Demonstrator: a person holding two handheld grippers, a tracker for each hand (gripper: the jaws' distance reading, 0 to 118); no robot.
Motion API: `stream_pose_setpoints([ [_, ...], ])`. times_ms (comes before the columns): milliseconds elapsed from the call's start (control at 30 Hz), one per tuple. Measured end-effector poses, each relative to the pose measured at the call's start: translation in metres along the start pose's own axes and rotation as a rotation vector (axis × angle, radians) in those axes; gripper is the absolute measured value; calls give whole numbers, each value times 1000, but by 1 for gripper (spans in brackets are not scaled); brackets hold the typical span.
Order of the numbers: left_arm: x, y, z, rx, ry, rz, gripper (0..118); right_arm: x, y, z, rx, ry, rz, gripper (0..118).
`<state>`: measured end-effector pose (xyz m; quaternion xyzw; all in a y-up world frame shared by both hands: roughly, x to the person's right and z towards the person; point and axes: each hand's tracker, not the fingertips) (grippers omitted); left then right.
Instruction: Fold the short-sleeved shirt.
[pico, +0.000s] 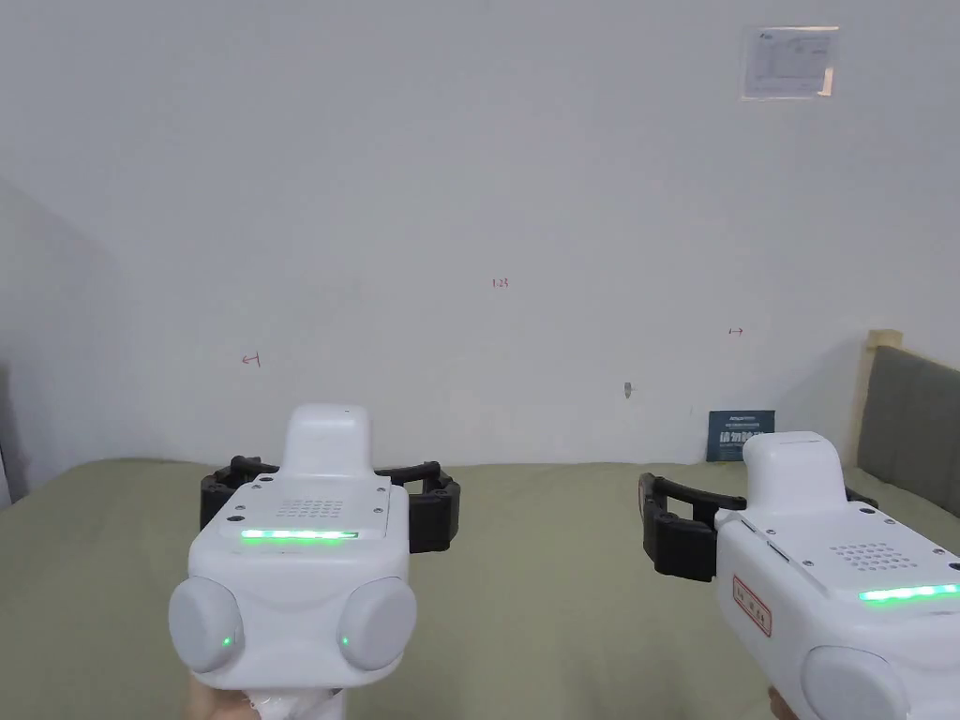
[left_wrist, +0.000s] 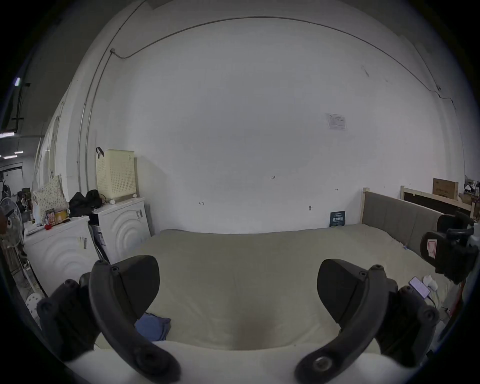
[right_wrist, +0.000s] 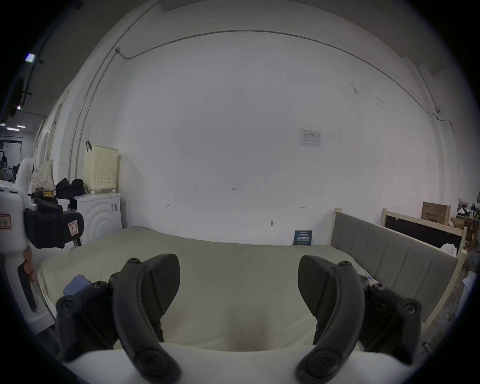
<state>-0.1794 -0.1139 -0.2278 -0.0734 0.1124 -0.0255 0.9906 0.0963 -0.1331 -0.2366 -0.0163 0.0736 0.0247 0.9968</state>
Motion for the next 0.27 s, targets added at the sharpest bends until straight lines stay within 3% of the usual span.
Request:
stream_pose_setpoints([
  [267, -4, 0, -4, -23, -6, 15, 118, -1, 1, -1, 1, 3, 6, 96],
])
